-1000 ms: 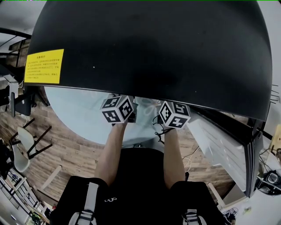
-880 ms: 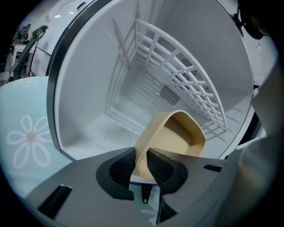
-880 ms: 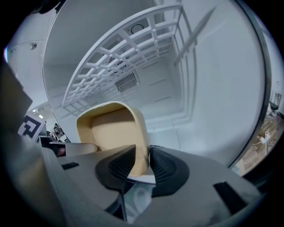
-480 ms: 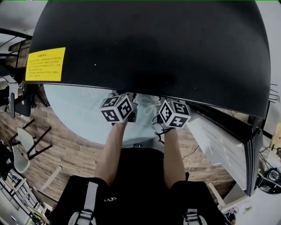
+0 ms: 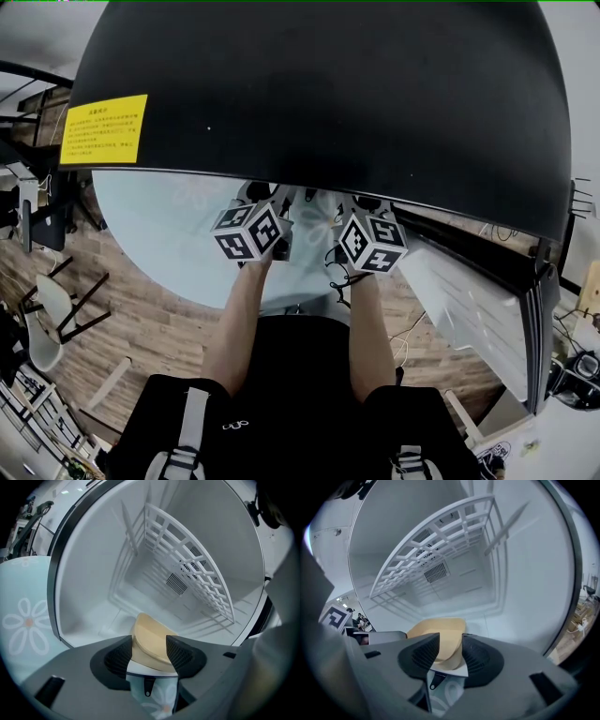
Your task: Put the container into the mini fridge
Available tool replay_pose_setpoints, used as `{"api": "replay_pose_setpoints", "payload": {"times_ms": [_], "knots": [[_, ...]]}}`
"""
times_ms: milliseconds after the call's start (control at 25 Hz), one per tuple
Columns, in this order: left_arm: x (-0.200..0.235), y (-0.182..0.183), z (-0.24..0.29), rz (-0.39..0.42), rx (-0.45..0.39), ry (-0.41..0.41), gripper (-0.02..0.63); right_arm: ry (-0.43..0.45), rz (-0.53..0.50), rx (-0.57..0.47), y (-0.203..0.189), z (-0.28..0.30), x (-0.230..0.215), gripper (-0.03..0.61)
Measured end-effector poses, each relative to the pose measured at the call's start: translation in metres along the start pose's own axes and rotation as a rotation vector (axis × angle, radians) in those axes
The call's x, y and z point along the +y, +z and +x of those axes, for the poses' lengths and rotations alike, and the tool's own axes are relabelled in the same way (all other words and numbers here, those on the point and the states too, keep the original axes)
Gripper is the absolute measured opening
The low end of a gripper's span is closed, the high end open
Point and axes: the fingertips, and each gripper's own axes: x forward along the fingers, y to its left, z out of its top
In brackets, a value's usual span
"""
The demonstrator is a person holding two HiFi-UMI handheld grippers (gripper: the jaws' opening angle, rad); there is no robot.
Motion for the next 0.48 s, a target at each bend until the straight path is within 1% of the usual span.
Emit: {"api": "replay_pose_setpoints", "payload": {"times_ms": [40,120,320,400,480], "knots": [[0.0,0.0,-0.001,0.003,-0.001,0.002,0.242,0.0,0.0,-0.005,0.001,-0.001,0.0,0.153],[0.0,0.0,-0.002,0.01,0.0,0.011,0.273,-0.001,-0.003,-0.015,0.004,-0.003,0.0,0.153],[-0.002,0.004,-0.011,0.021,-0.016,0.022,0.274,0.004,-0.011,-0.032,0.01,-0.011,0.002,0.153],[-0.006,0.008,-0.016,0.027,-0.034,0.023,0.235,0.012,-0.015,-0.041,0.013,-0.015,0.005,0.153],[-0.011,0.01,-0.021,0.034,-0.048,0.019,0.218,0.024,-0.019,-0.056,0.017,-0.019,0.008,0.153]]}}
